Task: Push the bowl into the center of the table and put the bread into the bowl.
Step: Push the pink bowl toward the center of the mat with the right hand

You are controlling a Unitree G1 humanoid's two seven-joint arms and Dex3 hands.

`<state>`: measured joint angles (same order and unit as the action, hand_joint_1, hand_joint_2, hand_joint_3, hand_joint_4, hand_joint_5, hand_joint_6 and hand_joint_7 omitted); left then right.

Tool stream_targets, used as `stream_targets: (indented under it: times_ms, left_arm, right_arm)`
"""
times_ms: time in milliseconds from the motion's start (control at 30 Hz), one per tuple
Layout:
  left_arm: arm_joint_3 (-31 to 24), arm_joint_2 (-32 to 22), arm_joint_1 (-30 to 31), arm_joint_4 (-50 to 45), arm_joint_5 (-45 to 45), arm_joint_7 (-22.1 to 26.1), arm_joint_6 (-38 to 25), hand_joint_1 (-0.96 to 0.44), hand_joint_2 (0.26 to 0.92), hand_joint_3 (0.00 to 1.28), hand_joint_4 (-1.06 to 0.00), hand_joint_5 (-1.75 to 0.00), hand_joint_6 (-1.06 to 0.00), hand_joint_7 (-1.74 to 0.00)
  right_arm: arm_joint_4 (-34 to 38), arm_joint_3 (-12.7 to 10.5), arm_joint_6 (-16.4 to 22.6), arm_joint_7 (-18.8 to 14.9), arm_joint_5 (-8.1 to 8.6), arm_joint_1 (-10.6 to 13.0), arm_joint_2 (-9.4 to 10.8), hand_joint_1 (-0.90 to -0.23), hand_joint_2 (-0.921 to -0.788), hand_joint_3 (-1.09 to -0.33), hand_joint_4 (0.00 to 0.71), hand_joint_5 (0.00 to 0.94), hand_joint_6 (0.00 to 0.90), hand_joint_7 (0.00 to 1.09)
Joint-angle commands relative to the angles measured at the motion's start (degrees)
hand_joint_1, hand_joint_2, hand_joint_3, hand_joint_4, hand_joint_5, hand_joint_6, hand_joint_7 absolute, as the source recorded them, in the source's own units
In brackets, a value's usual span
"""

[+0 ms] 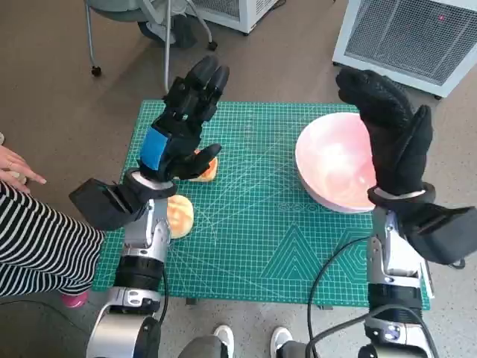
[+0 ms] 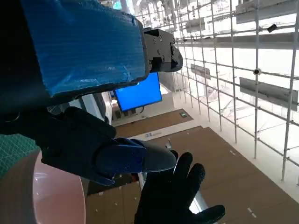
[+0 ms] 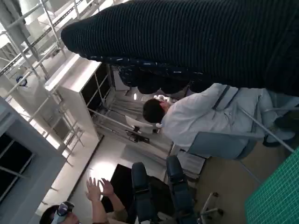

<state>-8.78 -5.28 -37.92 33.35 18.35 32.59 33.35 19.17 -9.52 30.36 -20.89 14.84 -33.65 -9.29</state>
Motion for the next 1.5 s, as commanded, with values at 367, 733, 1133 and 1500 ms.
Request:
stream_targets:
  times_ms: [367,733,1133,1500]
  left_arm:
    - [-0.81,-0.30,-0.35,1.39,0.85,0.83,0.31,-0.70,0.921,0.32,-0.09,0.00,0.00,-0.37]
    - [-0.88,0.11,-0.58,1.87,0.67,0.67,0.74,-0.68,0.921,0.32,-0.10,0.00,0.00,-0.39]
    - [-0.81,-0.03,-0.50,1.64,0.37,0.55,0.89,-0.69,0.921,0.32,-0.10,0.00,0.00,-0.39]
    - [-0.98,-0.65,-0.62,1.58,0.33,0.62,0.67,-0.69,0.921,0.32,-0.10,0.00,0.00,-0.39]
  right_arm:
    - [11.86,-9.10,3.70,1.75,1.84,0.00,-7.72,-0.715,-0.921,-0.697,0.151,0.000,0.068,0.38]
    - [22.75,-11.88,4.76,8.12,-0.41,-2.43,-11.19,-0.705,-0.921,-0.762,0.113,0.000,0.005,0.38]
    - [37.13,-12.91,3.66,9.39,-0.06,-6.34,-13.52,-0.675,-0.921,-0.797,0.105,0.000,0.002,0.36]
    - [48.73,-11.87,-0.45,11.04,-1.74,-9.79,-14.58,-0.638,-0.921,-0.805,0.107,0.002,0.006,0.35]
